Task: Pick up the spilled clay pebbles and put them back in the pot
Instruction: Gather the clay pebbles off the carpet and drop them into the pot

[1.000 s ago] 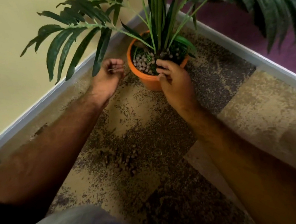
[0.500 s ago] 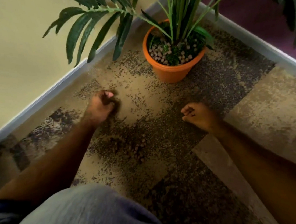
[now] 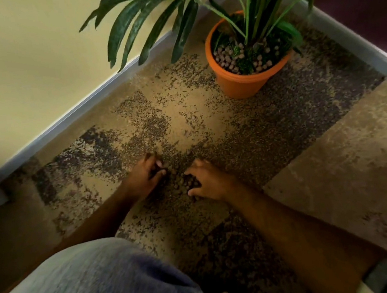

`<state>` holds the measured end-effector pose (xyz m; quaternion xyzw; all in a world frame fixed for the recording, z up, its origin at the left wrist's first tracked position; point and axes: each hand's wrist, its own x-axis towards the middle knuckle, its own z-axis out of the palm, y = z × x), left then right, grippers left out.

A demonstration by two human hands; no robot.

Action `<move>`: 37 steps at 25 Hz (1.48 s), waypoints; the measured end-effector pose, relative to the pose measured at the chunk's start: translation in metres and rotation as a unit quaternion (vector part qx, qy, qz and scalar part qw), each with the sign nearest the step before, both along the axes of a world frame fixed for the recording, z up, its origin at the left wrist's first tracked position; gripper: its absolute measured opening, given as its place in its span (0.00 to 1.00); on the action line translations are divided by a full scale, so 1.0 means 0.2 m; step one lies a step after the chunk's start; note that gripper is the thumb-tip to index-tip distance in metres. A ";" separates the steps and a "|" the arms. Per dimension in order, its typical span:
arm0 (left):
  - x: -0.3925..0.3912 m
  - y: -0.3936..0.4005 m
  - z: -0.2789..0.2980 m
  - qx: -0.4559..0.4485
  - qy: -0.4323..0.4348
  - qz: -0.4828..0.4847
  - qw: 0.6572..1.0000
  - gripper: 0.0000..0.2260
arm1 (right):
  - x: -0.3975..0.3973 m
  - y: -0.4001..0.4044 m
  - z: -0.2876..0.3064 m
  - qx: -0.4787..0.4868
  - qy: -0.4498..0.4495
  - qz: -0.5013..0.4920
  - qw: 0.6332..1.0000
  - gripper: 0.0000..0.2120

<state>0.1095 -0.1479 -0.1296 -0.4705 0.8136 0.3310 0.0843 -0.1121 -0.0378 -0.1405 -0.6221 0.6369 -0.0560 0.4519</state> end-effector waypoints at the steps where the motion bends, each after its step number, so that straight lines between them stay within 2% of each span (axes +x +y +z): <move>1: 0.02 0.05 0.00 0.016 0.002 -0.011 1.000 0.12 | 0.03 0.01 0.00 -0.014 0.012 0.024 1.000 0.31; 4: 0.06 0.17 -0.03 0.013 0.009 -0.025 1.000 0.19 | 0.10 0.05 -0.02 -0.065 0.034 0.048 0.996 0.28; 7: 0.05 0.23 -0.05 -0.039 0.037 -0.027 0.998 0.11 | 0.11 0.05 -0.04 -0.096 0.016 0.026 0.995 0.14; 9: 0.03 0.22 -0.06 -0.045 0.029 -0.041 0.998 0.09 | 0.09 0.04 -0.04 -0.087 0.006 0.014 0.996 0.09; 15: 0.00 0.14 -0.06 -0.022 0.003 -0.048 0.999 0.10 | -0.01 0.02 -0.02 -0.037 -0.011 0.030 0.999 0.08; 20: -0.08 0.06 -0.04 0.056 -0.091 0.007 0.994 0.13 | -0.05 0.03 0.01 -0.024 -0.013 0.024 0.999 0.10; 26: -0.14 0.04 -0.01 0.081 -0.126 0.069 0.986 0.08 | -0.17 0.02 0.05 -0.015 -0.060 0.012 0.998 0.07; 29: -0.15 0.06 -0.02 0.056 -0.128 0.087 0.986 0.06 | -0.23 0.00 0.08 -0.039 -0.089 -0.030 0.995 0.07; 33: -0.15 0.06 -0.04 0.080 -0.118 0.128 0.981 0.08 | -0.32 0.01 0.07 -0.030 -0.083 -0.084 0.993 0.08; 37: -0.17 0.00 -0.04 0.093 -0.114 0.132 0.980 0.12 | -0.41 0.05 0.01 -0.022 -0.140 -0.232 0.962 0.08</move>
